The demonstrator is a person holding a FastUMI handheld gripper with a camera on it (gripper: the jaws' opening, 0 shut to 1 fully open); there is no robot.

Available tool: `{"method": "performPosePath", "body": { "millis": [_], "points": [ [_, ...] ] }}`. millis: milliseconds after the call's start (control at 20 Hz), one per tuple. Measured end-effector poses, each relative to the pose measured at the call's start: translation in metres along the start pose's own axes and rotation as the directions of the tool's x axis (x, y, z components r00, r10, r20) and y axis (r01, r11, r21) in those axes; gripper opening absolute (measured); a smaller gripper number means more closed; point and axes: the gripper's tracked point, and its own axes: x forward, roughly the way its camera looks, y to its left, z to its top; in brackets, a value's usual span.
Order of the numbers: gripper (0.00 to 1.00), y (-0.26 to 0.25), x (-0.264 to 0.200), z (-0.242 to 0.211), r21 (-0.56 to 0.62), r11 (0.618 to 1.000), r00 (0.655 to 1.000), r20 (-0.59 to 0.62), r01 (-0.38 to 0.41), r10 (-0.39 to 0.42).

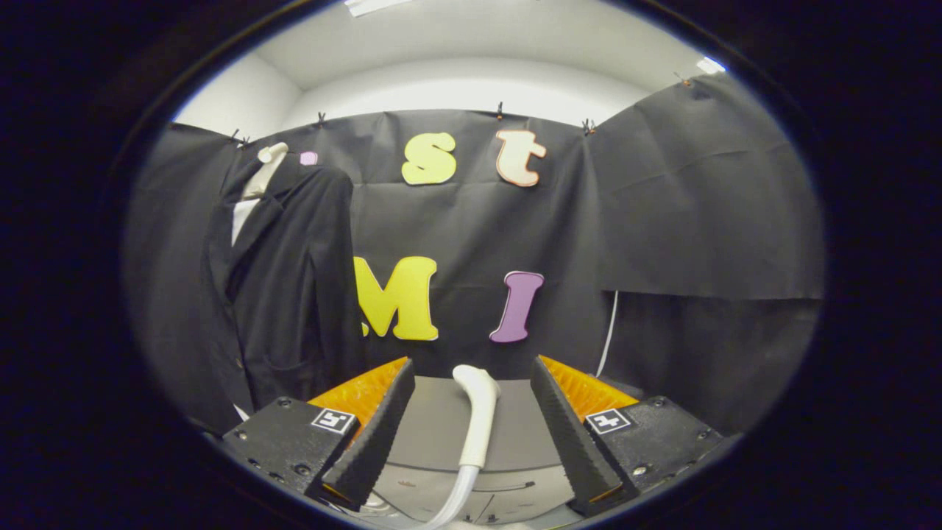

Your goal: Iron the clothes twice with a garment steamer, once on the left side and once on the right side.

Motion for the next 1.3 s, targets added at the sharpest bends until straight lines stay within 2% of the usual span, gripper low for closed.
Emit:
{"method": "performPosePath", "body": {
  "millis": [250, 400, 700, 900, 1100, 1200, 1300],
  "points": [
    [0.99, -0.012, 0.085, -0.043, 0.010, 1.000, 0.993, -0.120, -0.008, 0.010],
    [0.99, -0.015, 0.123, -0.078, 0.035, 0.999, 0.976, -0.215, -0.015, 0.022],
    [0.99, -0.025, 0.164, -0.132, 0.049, 0.999, 0.926, -0.378, 0.019, 0.001],
    [0.98, -0.022, 0.173, -0.152, 0.068, 0.998, 0.892, -0.450, 0.004, 0.027],
    [0.87, -0.025, 0.171, -0.163, 0.082, 0.996, 0.867, -0.499, 0.033, 0.012],
    [0.71, -0.023, 0.168, -0.172, 0.101, 0.994, 0.847, -0.530, 0.033, 0.026],
    [0.67, -0.018, 0.164, -0.184, 0.114, 0.993, 0.814, -0.579, 0.025, 0.046]
  ]
}}
